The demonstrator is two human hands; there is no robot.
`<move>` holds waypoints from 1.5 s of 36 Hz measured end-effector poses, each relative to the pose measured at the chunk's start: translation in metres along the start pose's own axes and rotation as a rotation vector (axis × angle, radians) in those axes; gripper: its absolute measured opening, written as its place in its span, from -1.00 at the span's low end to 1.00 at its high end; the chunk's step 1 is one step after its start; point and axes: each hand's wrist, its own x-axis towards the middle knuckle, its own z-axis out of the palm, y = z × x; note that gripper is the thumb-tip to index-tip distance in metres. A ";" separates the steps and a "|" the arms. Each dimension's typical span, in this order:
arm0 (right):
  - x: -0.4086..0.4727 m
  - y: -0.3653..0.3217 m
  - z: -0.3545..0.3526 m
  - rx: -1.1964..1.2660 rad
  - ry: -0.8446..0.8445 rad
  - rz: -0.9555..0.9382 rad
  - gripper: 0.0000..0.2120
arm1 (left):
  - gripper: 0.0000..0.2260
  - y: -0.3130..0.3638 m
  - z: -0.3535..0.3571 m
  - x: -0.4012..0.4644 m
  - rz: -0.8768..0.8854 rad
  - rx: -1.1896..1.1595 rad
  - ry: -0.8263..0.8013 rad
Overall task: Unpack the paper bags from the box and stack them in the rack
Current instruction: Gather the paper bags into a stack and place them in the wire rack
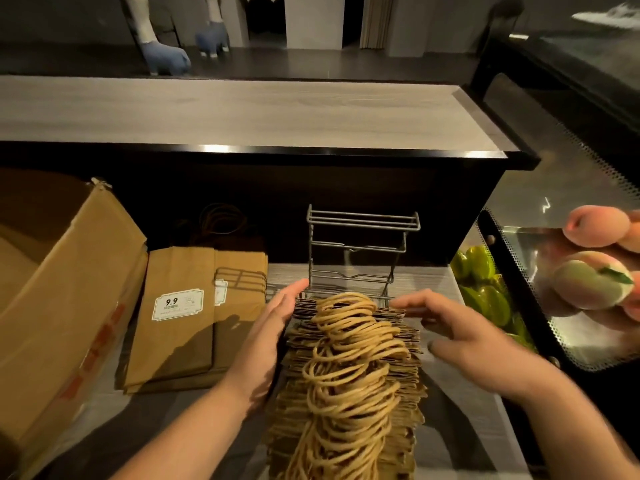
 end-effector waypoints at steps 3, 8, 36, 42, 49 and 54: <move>0.005 -0.028 -0.004 0.020 0.141 -0.029 -0.55 | -0.57 0.011 0.004 -0.007 0.035 0.068 0.019; 0.018 -0.054 0.012 0.056 0.244 0.069 -0.77 | -0.63 0.019 0.007 -0.014 -0.024 0.168 -0.021; 0.004 -0.208 0.095 -0.020 0.352 0.003 -0.75 | -0.56 0.067 -0.074 -0.036 0.084 0.036 -0.161; 0.029 -0.213 0.148 0.027 0.293 0.044 -0.70 | -0.57 0.068 -0.105 -0.041 0.103 0.057 -0.129; 0.057 -0.204 0.213 0.157 0.322 0.078 -0.78 | -0.70 0.056 -0.140 -0.043 0.103 0.067 0.011; 0.082 -0.199 0.237 0.218 0.348 0.112 -0.67 | -0.65 0.046 -0.158 -0.045 0.106 0.090 0.093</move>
